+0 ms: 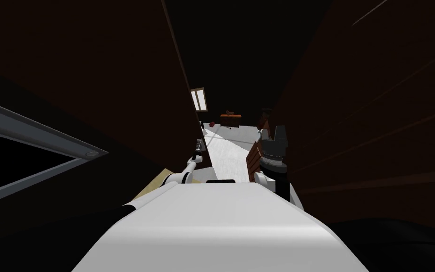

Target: Push the door open

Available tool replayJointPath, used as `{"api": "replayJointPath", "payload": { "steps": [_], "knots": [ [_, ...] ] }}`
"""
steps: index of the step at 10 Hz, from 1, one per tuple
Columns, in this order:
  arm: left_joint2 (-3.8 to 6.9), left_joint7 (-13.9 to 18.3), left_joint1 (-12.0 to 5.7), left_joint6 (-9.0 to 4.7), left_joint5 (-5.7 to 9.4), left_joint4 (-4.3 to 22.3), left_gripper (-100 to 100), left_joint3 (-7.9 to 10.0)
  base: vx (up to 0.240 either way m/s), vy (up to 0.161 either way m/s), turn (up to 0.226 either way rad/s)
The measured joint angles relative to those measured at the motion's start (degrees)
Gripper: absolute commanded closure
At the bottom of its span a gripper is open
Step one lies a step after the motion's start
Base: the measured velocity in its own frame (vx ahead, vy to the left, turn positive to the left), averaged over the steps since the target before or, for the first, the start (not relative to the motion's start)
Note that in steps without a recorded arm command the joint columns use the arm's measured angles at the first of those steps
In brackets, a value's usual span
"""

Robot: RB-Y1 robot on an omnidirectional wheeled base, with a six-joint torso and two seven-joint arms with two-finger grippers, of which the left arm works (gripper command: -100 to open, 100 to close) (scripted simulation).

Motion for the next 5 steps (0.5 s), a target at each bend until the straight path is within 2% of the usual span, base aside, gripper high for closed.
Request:
{"api": "replayJointPath", "payload": {
  "steps": [2,3,4,5],
  "knots": [
    [0.19,-0.20,0.16,0.65,0.12,-1.57,100,0.38,0.083,-0.027,0.016],
    [0.03,-0.54,1.06,1.87,0.28,-3.26,100,0.83,0.177,-0.084,0.059],
    [0.35,-0.65,0.90,1.80,0.48,-2.29,100,1.24,0.193,-0.090,0.071],
    [0.74,-0.66,0.68,1.15,0.70,-1.10,100,1.72,0.194,-0.087,0.069]
  ]
}}
